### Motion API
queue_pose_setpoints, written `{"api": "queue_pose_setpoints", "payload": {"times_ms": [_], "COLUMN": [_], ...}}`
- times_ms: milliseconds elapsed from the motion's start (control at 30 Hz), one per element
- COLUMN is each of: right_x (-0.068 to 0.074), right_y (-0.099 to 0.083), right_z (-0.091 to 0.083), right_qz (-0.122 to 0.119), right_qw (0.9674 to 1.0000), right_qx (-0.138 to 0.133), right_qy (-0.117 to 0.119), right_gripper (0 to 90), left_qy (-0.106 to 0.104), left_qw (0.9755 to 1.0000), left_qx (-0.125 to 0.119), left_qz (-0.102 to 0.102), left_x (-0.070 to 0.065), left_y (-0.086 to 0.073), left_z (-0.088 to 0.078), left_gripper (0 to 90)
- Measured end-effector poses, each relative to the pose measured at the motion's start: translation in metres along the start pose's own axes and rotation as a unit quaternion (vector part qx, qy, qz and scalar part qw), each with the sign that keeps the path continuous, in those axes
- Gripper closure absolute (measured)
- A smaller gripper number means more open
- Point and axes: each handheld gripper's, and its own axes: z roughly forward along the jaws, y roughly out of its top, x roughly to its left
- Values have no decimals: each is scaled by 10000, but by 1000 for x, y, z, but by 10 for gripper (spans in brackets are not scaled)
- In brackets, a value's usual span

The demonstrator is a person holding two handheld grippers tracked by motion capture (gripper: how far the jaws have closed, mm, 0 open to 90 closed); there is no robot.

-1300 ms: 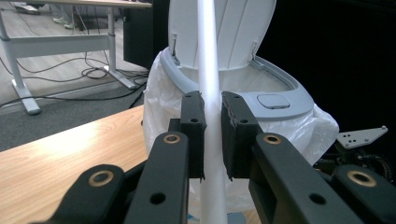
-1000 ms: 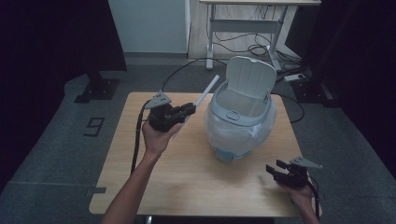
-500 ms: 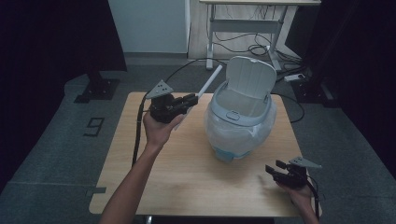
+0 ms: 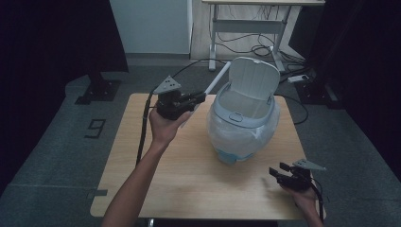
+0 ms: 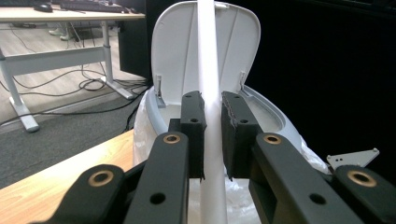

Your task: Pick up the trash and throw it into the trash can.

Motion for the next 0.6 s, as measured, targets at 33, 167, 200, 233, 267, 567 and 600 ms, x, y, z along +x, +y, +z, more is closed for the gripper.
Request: {"api": "queue_pose_setpoints", "payload": {"times_ms": [33, 167, 200, 233, 267, 567, 600], "right_x": [0, 0, 0, 0, 0, -1, -1], "right_y": [0, 0, 0, 0, 0, 0, 0], "right_z": [0, 0, 0, 0, 0, -1, -1], "right_qz": [-1, 5, 8, 5, 1, 9, 15], "right_qw": [10000, 10000, 10000, 10000, 10000, 10000, 10000], "right_qx": [5, 16, 15, 16, 14, 8, 6], "right_qy": [0, 0, 0, 1, 0, -8, -7], "right_gripper": [377, 377, 377, 377, 377, 377, 377], "left_qy": [1, -9, 11, 33, 29, 10, 8], "left_qw": [10000, 10000, 10000, 10000, 10000, 10000, 10000], "left_qx": [3, 9, 41, 52, 55, 57, 53], "left_qz": [-9, -25, -2, 12, 0, 22, 28], "left_x": [1, 1, 1, 1, 1, -1, -2], "left_y": [2, 6, 8, 9, 11, 23, 24], "left_z": [1, 5, 7, 8, 9, 17, 18], "left_gripper": [800, 800, 800, 800, 800, 800, 800]}}
